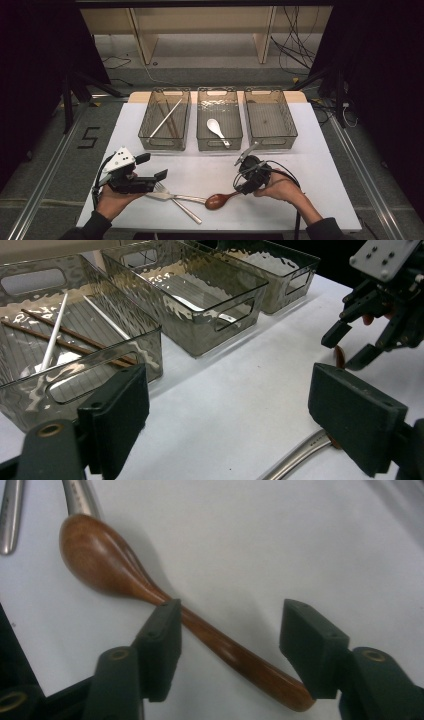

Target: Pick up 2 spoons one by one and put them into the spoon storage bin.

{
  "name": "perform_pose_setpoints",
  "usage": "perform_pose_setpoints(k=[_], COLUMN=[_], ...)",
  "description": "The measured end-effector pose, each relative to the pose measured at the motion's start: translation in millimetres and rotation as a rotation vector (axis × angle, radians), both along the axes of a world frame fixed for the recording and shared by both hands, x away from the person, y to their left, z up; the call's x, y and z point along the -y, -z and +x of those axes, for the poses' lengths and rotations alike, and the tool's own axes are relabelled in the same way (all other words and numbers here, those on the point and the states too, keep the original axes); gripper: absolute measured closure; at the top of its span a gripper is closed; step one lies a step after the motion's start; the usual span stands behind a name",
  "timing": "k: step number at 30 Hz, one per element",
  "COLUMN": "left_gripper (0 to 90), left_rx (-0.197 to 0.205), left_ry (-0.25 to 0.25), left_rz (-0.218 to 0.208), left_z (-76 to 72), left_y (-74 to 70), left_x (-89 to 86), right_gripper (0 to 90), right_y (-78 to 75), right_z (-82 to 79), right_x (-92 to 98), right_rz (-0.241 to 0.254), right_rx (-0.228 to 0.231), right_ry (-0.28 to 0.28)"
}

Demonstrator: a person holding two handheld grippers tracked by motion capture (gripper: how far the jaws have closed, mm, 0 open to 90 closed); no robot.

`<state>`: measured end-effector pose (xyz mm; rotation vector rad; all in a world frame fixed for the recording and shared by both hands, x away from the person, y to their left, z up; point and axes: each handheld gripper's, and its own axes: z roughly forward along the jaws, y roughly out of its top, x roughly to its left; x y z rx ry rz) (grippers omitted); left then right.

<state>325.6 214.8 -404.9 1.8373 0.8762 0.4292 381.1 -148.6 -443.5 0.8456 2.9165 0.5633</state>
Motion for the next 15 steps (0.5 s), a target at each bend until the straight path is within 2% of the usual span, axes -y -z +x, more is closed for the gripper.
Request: perform_pose_setpoints(k=[4,9,15], left_gripper=[16.3,16.3,16.3], left_rx=[0.001,0.001,0.0], left_ry=[-0.002,-0.002,-0.002], left_rz=[-0.001,0.0,0.0], left_z=[0.2,-0.1,0.0], left_y=[-0.1,-0.3,-0.1], left_x=[-0.5,0.0,0.0], right_gripper=[41.0,43.4,46.0], right_y=[4.2,9.5,13.8], right_z=[-3.2,-7.4,-9.3], right_x=[-7.7,-13.3,-16.8], right_rz=[-0.024,-0.059,-0.091], right_rx=[0.0,-0.023,-0.005], right_ry=[-0.046,-0.09,-0.133])
